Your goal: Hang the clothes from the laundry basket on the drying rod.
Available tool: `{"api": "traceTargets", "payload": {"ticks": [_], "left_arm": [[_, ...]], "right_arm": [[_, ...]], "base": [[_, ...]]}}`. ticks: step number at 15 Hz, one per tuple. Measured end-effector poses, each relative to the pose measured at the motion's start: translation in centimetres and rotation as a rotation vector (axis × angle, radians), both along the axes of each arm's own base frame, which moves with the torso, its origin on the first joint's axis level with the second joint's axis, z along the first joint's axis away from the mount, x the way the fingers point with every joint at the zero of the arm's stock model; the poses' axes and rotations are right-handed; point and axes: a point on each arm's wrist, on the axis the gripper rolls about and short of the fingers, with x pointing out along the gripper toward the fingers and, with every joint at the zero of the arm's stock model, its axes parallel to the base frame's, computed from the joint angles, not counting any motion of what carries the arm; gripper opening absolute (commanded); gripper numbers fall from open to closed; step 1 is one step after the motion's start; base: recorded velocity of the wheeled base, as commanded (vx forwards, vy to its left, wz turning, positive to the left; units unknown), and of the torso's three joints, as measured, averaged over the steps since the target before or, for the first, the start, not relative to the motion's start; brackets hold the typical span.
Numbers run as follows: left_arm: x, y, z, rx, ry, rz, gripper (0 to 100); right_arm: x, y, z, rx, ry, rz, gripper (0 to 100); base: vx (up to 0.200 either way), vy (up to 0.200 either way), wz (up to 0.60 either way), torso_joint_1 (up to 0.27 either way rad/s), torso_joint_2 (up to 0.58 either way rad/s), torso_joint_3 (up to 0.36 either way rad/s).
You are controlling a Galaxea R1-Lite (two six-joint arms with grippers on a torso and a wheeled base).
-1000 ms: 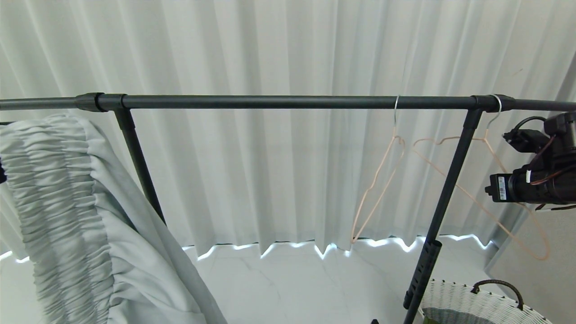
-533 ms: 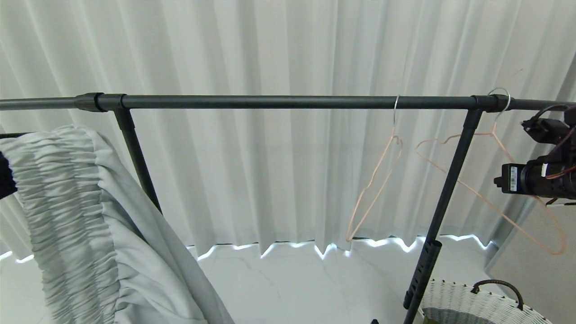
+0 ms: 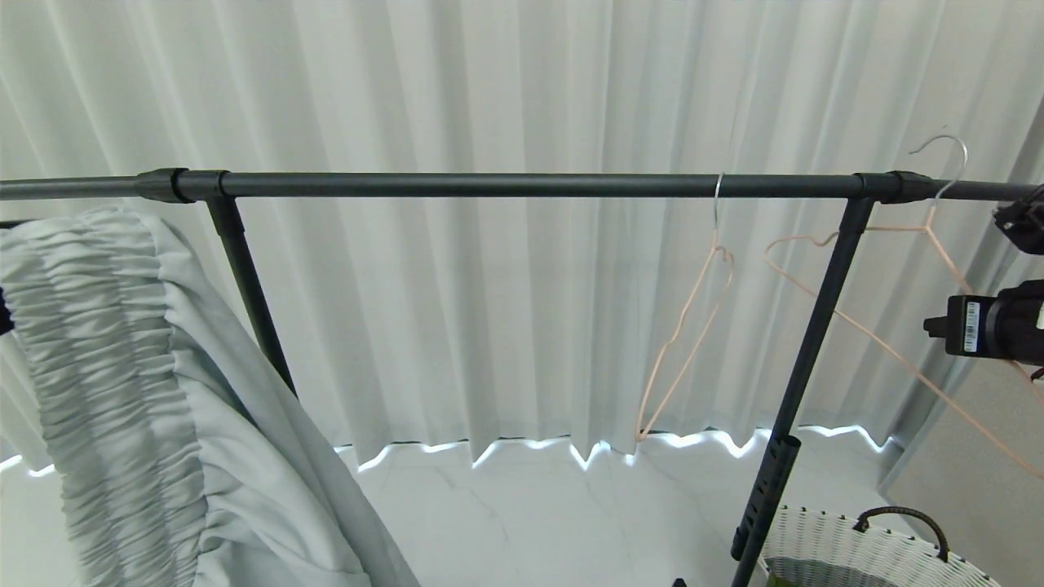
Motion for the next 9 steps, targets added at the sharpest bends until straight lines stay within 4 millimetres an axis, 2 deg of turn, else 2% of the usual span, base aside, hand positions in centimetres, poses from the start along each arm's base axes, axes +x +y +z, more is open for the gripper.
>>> {"api": "traceTargets", "payload": {"ticks": [1,6,9], "left_arm": [[0.2,-0.1,-0.1,0.008,-0.007,0.010,0],[1.3,-0.7,-0.5,0.020,-0.005,0.040,0],[1.4,-0.8,-0.6,0.026,0.002,0.041,0]], "right_arm": [[-0.8,0.0,0.0,-0.002,-0.004,-0.001,0],[-4.9,-0.2,0.4,-0.037,-0.060,-0.027,0],[-7.3,-0.3,-0.3,-0.081,-0.071,-0.019,0]], "base": [[0.000,0.000,0.00,0.000,0.00,0.000],[-0.200,0.000,0.00,-0.002,0.00,0.003],[-0.200,0.000,0.00,-0.006,0.00,0.002]]}}
